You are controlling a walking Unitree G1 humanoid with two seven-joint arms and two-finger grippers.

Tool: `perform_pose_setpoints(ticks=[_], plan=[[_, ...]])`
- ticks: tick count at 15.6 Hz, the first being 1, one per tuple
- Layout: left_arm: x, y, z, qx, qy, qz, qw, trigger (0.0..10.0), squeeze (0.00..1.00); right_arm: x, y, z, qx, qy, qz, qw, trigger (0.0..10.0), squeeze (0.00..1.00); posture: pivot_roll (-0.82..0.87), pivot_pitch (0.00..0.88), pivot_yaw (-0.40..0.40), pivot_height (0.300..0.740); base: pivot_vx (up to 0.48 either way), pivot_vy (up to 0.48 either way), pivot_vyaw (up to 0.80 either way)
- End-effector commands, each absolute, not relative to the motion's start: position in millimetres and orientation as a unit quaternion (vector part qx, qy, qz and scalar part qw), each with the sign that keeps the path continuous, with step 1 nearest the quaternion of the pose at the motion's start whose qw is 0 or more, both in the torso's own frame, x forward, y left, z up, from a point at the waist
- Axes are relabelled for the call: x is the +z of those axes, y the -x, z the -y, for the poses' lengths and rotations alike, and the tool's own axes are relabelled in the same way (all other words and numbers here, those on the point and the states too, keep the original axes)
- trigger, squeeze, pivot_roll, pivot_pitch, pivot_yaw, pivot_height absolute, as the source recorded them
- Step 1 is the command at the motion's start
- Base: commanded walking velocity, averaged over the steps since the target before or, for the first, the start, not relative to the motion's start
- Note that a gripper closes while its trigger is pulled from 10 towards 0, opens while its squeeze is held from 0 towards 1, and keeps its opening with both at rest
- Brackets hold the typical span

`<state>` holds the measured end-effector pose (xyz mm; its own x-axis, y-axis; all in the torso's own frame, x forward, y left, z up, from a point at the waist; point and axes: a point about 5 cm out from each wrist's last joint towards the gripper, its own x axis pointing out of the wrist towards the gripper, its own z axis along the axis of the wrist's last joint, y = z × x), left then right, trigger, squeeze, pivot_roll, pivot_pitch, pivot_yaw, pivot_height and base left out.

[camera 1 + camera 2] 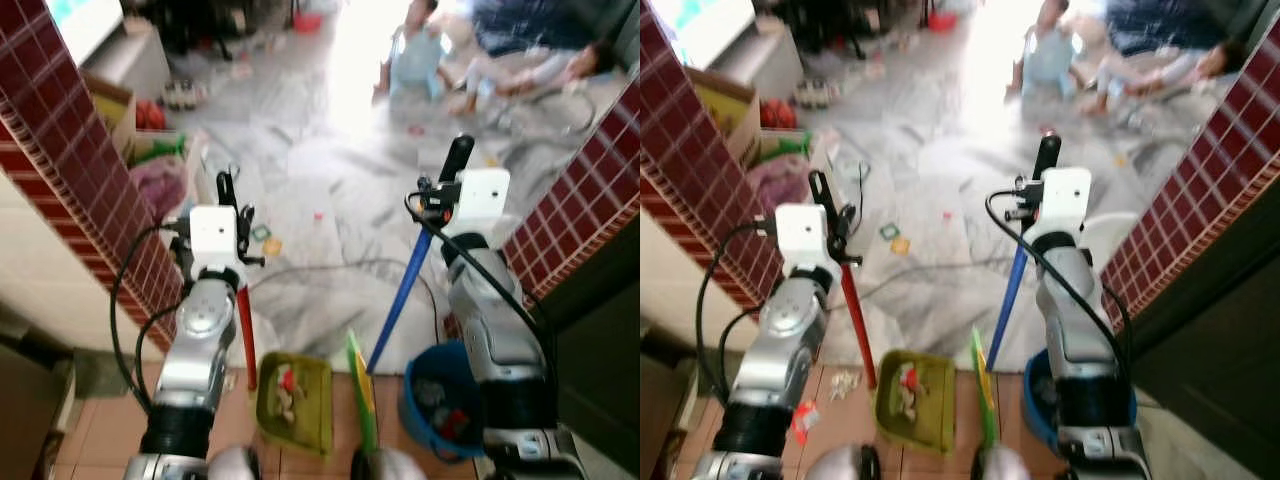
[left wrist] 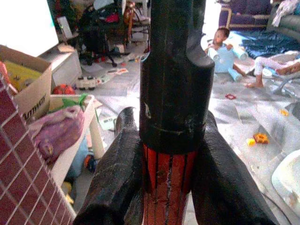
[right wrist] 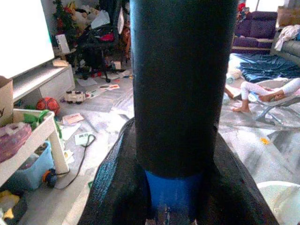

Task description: Sweep floor

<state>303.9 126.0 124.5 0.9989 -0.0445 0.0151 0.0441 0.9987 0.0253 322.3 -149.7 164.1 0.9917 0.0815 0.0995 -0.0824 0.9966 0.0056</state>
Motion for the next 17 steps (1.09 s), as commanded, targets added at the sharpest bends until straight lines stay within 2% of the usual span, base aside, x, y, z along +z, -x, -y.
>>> perform_pose_setpoints(ticks=[1, 13, 17], plan=[[138, -302, -126, -0.027, -0.004, 0.028, 0.999, 10.0, 0.0, 173, -323, 148, 0.044, -0.003, 0.073, 0.996, 10.0, 0.0, -0.1, 0.0, -0.002, 0.74, -0.3, 0.0, 0.0], [151, -306, -127, -0.033, 0.004, 0.029, 0.999, 10.0, 0.0, 165, -326, 150, 0.035, -0.006, 0.066, 0.997, 10.0, 0.0, -0.1, 0.0, 0.015, 0.74, -0.306, 0.0, 0.0], [151, -309, -125, -0.043, 0.008, 0.031, 0.999, 10.0, 0.0, 152, -330, 142, 0.025, -0.028, 0.053, 0.998, 10.0, 0.0, -0.1, 0.0, 0.051, 0.74, 0.0, 0.0, 0.0]])
